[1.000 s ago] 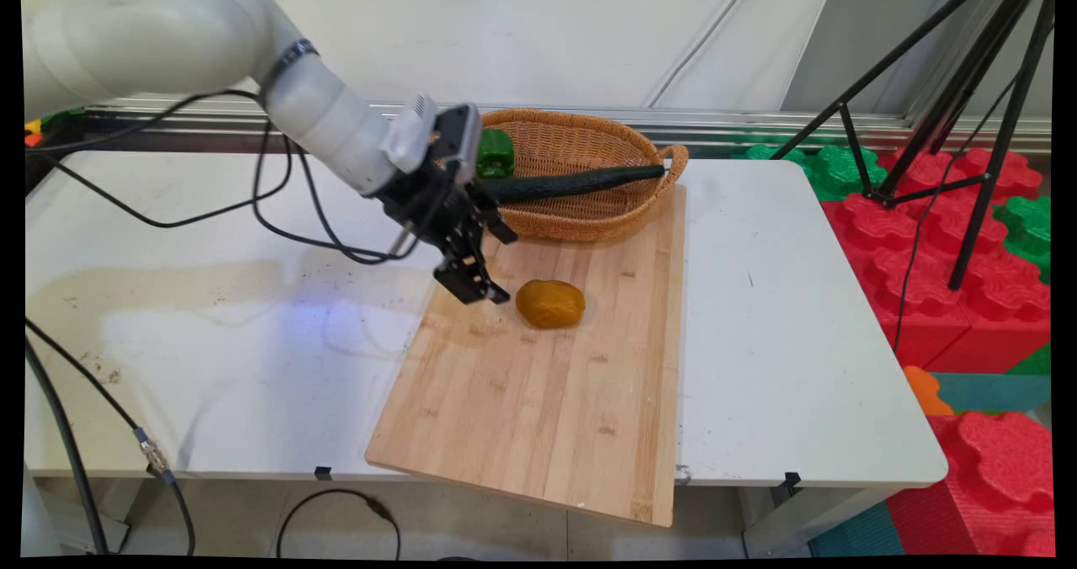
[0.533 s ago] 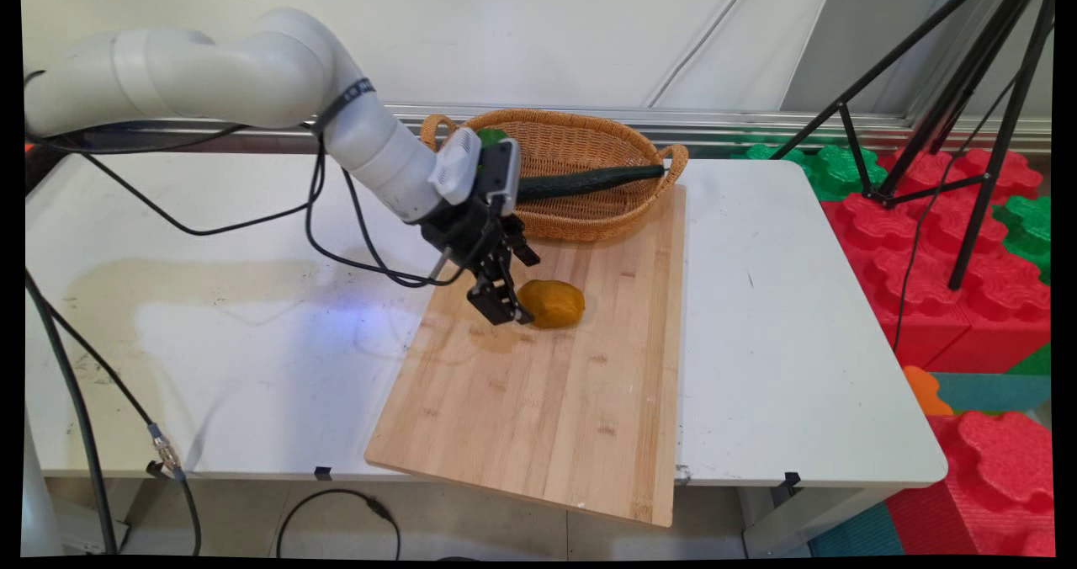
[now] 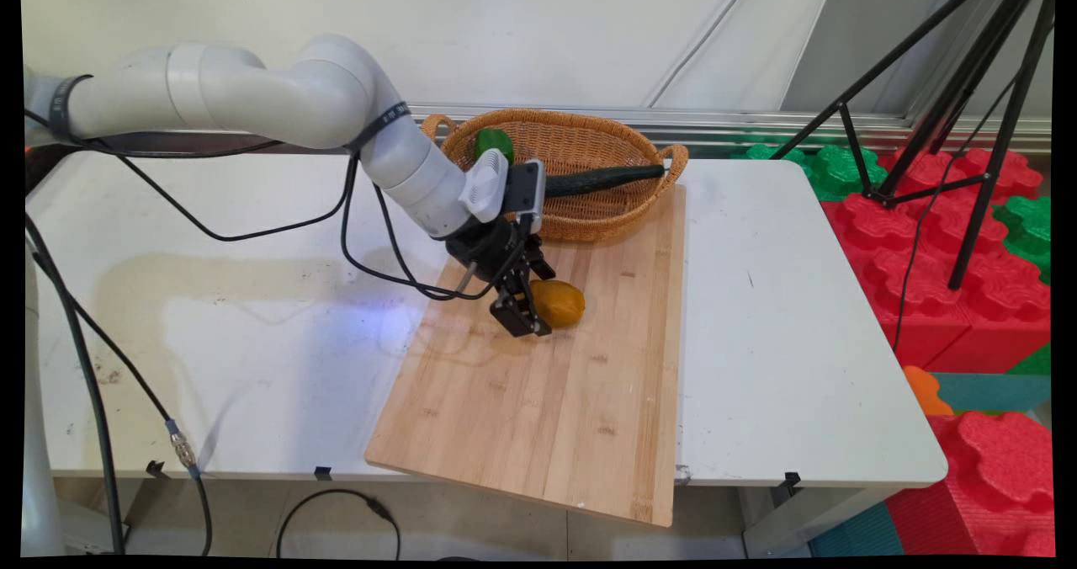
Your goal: Pick up the potato from the cutting board, then place the picked object in the vegetable basket
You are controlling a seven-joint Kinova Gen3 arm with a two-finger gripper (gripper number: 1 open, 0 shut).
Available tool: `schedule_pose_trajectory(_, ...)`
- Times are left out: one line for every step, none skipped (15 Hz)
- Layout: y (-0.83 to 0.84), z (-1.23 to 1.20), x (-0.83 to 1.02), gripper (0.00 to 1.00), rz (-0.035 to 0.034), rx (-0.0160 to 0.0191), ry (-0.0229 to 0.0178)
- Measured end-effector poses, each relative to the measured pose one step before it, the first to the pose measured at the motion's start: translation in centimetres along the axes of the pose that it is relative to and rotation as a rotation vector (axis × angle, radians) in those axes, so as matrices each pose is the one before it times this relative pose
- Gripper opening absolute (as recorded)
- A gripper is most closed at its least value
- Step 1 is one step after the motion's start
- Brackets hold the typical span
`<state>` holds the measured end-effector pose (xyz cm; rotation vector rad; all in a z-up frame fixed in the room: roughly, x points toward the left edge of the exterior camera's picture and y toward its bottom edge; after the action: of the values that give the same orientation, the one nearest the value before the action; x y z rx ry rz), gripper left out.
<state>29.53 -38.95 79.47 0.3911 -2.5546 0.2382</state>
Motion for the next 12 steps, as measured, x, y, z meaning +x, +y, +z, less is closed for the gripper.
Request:
schedule_pose_trajectory(-0.033, 0.255, 0.113, 1.00, -0.00103, -0.00173, 0.00094)
schedule_pose_trajectory(-0.038, 0.185, 0.084, 0.00, -0.00062, -0.00091, 0.00050)
schedule_pose_trajectory(-0.065, 0.162, 0.091, 0.00, -0.00006, 0.00050, 0.00067)
schedule_pose_trajectory(-0.068, 0.115, 0.083, 0.00, 0.00003, 0.00079, 0.00036)
schedule_pose_trajectory(-0.060, 0.058, 0.039, 0.00, -0.00061, 0.00128, 0.00056)
schedule_pose_trajectory(-0.110, 0.002, 0.114, 0.00, 0.00019, 0.00200, 0.00215)
schedule_pose_trajectory(-0.113, -0.054, 0.165, 0.00, 0.00128, 0.00034, 0.00392)
schedule_pose_trajectory(-0.073, -0.158, 0.169, 0.00, 0.00158, -0.00031, 0.00529)
schedule_pose_trajectory(-0.043, -0.370, 0.123, 0.00, -0.00071, -0.00387, 0.00849)
schedule_pose_trajectory(0.026, -0.433, 0.063, 0.00, 0.00106, -0.00360, 0.00667)
schedule_pose_trajectory(0.029, -0.586, -0.010, 0.00, 0.00088, -0.00353, 0.00700)
schedule_pose_trajectory(0.063, -0.578, -0.098, 0.00, -0.00014, -0.00352, 0.00559)
